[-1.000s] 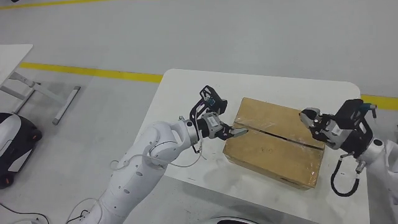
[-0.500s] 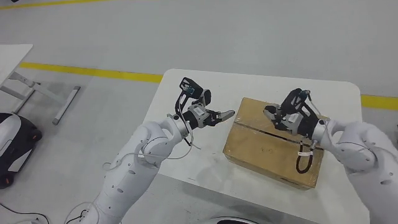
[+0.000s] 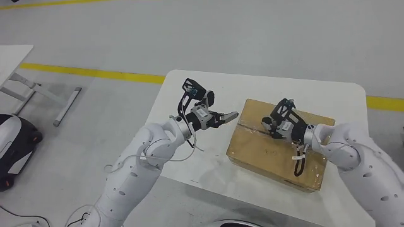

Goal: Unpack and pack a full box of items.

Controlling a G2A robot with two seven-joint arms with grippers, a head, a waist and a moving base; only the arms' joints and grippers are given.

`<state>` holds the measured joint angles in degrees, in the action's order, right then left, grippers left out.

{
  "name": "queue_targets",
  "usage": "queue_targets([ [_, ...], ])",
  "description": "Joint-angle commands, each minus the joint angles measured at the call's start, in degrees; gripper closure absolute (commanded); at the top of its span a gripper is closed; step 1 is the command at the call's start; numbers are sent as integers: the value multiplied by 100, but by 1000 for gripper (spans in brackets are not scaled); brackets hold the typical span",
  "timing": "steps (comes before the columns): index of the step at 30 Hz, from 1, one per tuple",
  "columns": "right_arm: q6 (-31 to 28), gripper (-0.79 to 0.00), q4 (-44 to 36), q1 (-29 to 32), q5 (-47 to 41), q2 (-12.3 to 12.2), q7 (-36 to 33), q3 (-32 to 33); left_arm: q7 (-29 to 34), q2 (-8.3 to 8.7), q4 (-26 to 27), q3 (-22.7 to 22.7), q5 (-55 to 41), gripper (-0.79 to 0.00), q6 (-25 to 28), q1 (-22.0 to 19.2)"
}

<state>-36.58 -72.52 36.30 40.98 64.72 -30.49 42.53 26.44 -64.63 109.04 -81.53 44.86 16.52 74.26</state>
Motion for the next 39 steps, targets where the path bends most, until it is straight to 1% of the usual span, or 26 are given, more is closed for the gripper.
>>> queue_targets([
  [1, 4, 0, -34, 63, 62, -10, -9, 26, 0, 0, 0, 0, 0, -785, 0, 0],
  [12, -153, 0, -182, 372, 513, -55, 382, 198, 0, 0, 0, 0, 0, -785, 0, 0],
  [19, -235, 0, -485, 597, 539, -184, 835, 754, 0, 0, 0, 0, 0, -785, 0, 0],
  [24, -420, 0, -819, 742, 515, -263, 720, 1005, 0, 0, 0, 0, 0, -785, 0, 0],
  [27, -450, 0, -959, 738, 513, -240, 578, 911, 0, 0, 0, 0, 0, -785, 0, 0],
  [31, -514, 0, -978, 655, 685, -155, 395, 584, 0, 0, 0, 0, 0, -785, 0, 0],
  [35, -427, 0, -632, 523, 708, -33, 358, 281, 0, 0, 0, 0, 0, -785, 0, 0],
  [39, -348, 0, -260, 427, 665, 40, 329, 177, 0, 0, 0, 0, 0, -785, 0, 0],
])
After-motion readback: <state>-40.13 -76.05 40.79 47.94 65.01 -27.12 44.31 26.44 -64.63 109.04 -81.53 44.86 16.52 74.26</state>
